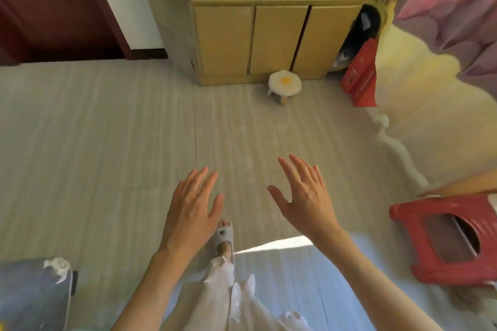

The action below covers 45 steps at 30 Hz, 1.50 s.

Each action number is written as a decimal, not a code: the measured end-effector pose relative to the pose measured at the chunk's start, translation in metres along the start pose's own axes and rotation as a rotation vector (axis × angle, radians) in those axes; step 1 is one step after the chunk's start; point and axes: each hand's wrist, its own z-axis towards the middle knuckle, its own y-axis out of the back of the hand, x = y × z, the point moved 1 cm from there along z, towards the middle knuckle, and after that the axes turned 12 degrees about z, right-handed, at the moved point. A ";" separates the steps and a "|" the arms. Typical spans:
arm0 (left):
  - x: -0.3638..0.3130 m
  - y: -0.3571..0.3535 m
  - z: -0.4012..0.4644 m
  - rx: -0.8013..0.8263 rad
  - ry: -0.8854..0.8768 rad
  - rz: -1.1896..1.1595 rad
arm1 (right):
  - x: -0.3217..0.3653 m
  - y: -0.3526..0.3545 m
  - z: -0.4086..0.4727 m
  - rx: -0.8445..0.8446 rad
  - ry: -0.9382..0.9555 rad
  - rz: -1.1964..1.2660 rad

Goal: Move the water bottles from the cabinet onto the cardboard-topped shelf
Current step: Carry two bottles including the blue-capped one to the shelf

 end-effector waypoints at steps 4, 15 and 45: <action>0.042 0.009 0.129 -0.032 -0.014 0.006 | 0.008 -0.001 0.123 -0.010 -0.010 0.009; 0.091 -0.015 0.408 0.070 -0.023 0.018 | -0.026 0.006 0.412 0.000 -0.056 0.030; 0.220 -0.042 1.148 -0.018 -0.034 -0.004 | -0.104 0.047 1.132 -0.108 -0.145 0.134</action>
